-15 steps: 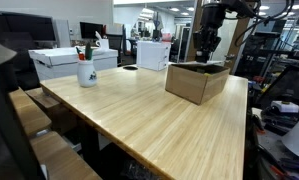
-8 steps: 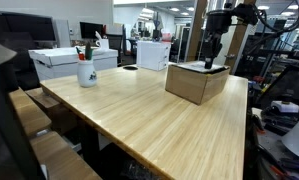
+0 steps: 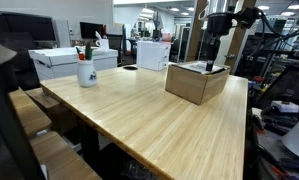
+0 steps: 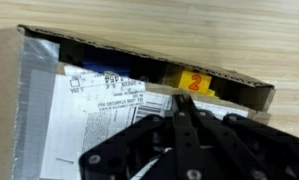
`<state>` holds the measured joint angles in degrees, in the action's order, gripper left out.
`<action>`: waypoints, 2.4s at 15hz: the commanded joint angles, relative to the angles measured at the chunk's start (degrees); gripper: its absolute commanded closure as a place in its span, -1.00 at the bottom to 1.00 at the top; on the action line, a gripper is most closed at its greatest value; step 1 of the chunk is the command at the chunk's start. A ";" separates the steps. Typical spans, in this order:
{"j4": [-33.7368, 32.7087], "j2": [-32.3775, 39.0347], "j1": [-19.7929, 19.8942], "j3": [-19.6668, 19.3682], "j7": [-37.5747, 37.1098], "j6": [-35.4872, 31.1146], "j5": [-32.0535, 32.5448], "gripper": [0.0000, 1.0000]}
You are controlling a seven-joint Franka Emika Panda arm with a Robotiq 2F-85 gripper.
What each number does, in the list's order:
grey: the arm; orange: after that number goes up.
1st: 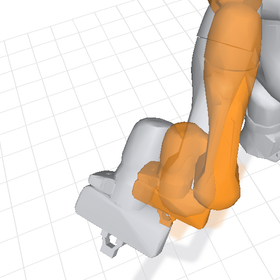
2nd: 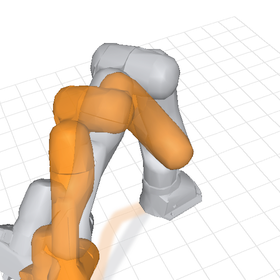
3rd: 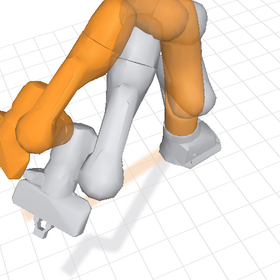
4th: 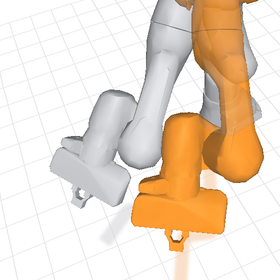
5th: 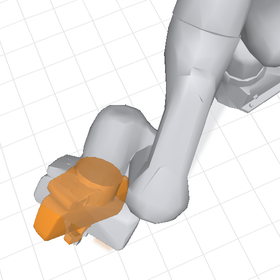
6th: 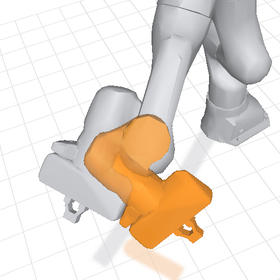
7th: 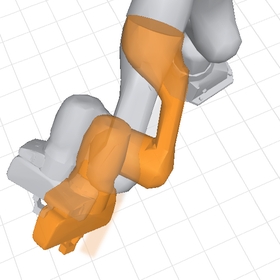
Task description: Close the lid of the box
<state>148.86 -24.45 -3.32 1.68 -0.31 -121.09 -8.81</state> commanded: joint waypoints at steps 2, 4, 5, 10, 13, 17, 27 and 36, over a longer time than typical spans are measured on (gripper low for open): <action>0.82 1.32 -1.34 -0.75 6.65 -2.10 -0.32 0.90; 0.79 1.88 -1.67 -0.98 8.78 -2.37 -0.46 0.93; 0.83 2.12 -2.11 -1.34 10.40 -2.68 -0.92 0.91; 0.10 2.89 -2.40 -4.61 20.49 -2.42 -0.69 0.95; -0.05 3.09 -2.86 -6.49 25.96 -2.63 -1.06 0.94; -0.75 3.99 -4.30 -8.68 35.09 -2.59 -2.30 0.95; 0.59 1.44 -2.35 -6.55 24.61 -3.15 -2.28 0.12; 0.84 -1.35 -2.75 1.38 -1.17 -2.86 -1.66 -0.89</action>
<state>148.51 -24.30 -6.81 0.36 4.46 -122.70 -10.47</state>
